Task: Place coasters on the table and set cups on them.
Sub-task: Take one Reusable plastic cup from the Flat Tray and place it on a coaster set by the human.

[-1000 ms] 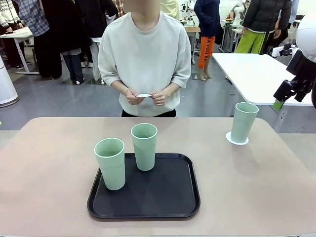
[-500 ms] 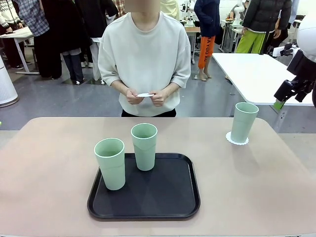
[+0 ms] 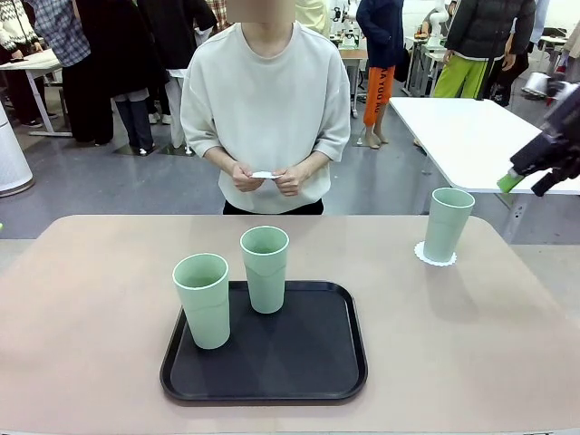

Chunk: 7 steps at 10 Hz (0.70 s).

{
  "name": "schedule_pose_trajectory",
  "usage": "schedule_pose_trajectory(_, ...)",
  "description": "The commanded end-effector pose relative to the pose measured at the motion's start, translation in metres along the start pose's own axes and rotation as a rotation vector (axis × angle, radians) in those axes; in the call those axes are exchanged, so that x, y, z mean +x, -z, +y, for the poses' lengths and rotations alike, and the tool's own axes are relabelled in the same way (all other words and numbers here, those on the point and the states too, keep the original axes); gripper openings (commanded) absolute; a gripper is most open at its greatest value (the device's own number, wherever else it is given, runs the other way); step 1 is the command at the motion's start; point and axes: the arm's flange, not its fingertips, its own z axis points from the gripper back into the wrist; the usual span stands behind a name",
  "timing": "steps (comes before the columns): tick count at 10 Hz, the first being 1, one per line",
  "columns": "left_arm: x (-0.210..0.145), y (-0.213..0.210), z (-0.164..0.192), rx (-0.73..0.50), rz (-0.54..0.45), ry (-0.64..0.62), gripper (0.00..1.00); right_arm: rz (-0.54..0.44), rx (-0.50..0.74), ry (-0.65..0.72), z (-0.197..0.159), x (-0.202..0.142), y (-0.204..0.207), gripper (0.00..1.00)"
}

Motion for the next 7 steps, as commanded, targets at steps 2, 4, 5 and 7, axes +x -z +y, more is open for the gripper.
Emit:
schedule_pose_trajectory(2, 0.0, -0.001, 0.0, -0.015, -0.005, 0.005, 1.0, -0.027, 0.299, 0.234, -0.051, -0.063, 0.002, 1.0)
schedule_pose_trajectory(4, 0.0, -0.001, 0.0, -0.015, -0.005, 0.005, 1.0, -0.006, 0.431, 0.269, -0.075, -0.098, 0.015, 1.0)
schedule_pose_trajectory(5, 0.0, -0.001, 0.0, -0.015, -0.005, 0.005, 1.0, -0.02, 0.472, 0.255, -0.086, -0.106, 0.02, 1.0)
schedule_pose_trajectory(7, 0.0, -0.001, 0.0, -0.015, -0.005, 0.005, 1.0, -0.081, 0.556, 0.239, -0.107, -0.115, 0.02, 1.0)
